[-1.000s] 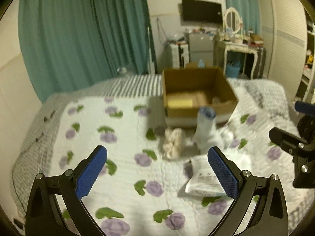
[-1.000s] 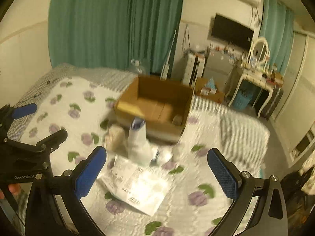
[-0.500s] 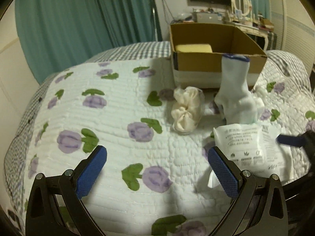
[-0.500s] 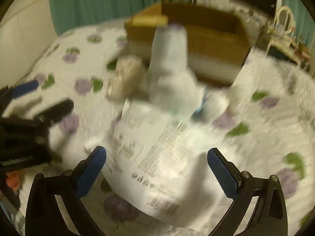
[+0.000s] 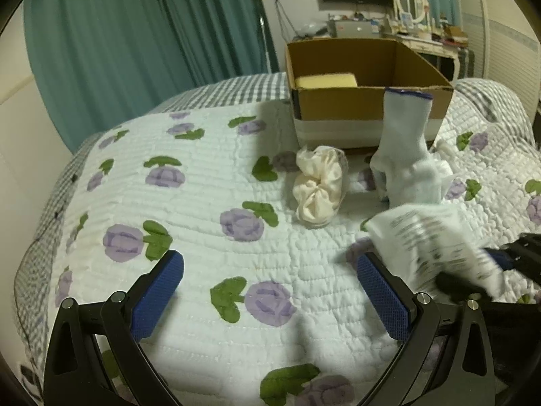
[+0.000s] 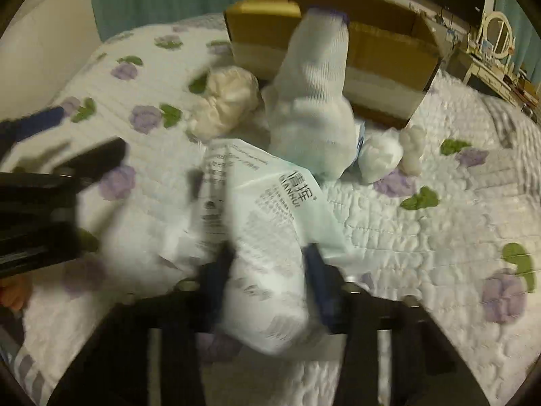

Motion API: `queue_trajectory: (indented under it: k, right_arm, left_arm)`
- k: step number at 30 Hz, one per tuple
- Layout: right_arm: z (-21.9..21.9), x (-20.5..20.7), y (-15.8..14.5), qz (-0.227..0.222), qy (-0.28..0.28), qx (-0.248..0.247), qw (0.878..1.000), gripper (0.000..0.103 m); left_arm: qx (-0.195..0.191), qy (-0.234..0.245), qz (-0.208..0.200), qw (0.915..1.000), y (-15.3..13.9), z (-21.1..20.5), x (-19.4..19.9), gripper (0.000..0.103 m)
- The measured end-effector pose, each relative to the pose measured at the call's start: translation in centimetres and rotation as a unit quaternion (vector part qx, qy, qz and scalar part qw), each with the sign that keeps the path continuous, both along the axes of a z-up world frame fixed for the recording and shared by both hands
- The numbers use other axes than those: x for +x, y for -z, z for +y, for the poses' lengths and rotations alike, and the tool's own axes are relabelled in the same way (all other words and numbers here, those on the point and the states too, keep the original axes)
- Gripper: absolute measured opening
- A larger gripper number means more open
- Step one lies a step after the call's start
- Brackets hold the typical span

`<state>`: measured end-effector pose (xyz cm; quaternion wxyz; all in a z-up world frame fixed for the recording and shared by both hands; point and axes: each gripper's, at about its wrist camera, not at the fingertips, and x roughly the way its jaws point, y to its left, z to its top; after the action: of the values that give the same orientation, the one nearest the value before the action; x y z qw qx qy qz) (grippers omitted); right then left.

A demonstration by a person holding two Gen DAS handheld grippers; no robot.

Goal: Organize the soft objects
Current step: 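Grasp the white printed plastic bag with the right gripper, then grasp the white sock by its cuff with the left gripper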

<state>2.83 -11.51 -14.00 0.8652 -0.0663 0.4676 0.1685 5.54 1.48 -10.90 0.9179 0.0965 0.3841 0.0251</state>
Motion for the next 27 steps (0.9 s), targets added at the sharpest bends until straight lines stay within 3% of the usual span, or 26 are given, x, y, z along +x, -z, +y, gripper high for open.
queue_trajectory:
  k: [6, 12, 20, 25, 27]
  right_arm:
    - [-2.4, -1.4, -5.1, -0.063, 0.009, -0.007, 0.998, 0.033]
    - [-6.8, 1.3, -7.5, -0.083, 0.058, -0.037, 0.994, 0.033]
    - [-11.4, 6.3, -7.0, -0.065, 0.088, -0.038, 0.993, 0.033]
    - [-12.7, 7.7, -5.8, -0.058, 0.089, -0.028, 0.994, 0.033]
    - [-13.0, 8.1, -5.2, -0.053, 0.090, -0.018, 0.994, 0.033]
  left_arm:
    - [0.003, -0.002, 0.005, 1.0000, -1.3, -1.1, 0.4, 0.103]
    - [-0.010, 0.016, 0.005, 0.9998, -2.4, -4.0, 1.8, 0.103]
    - [-0.026, 0.048, 0.030, 0.9981, -1.2, -8.9, 6.3, 0.102]
    - [-0.024, 0.059, 0.048, 0.9968, 0.7, -10.9, 8.8, 0.090]
    - [-0.031, 0.059, 0.050, 0.9965, 1.1, -11.2, 9.6, 0.090]
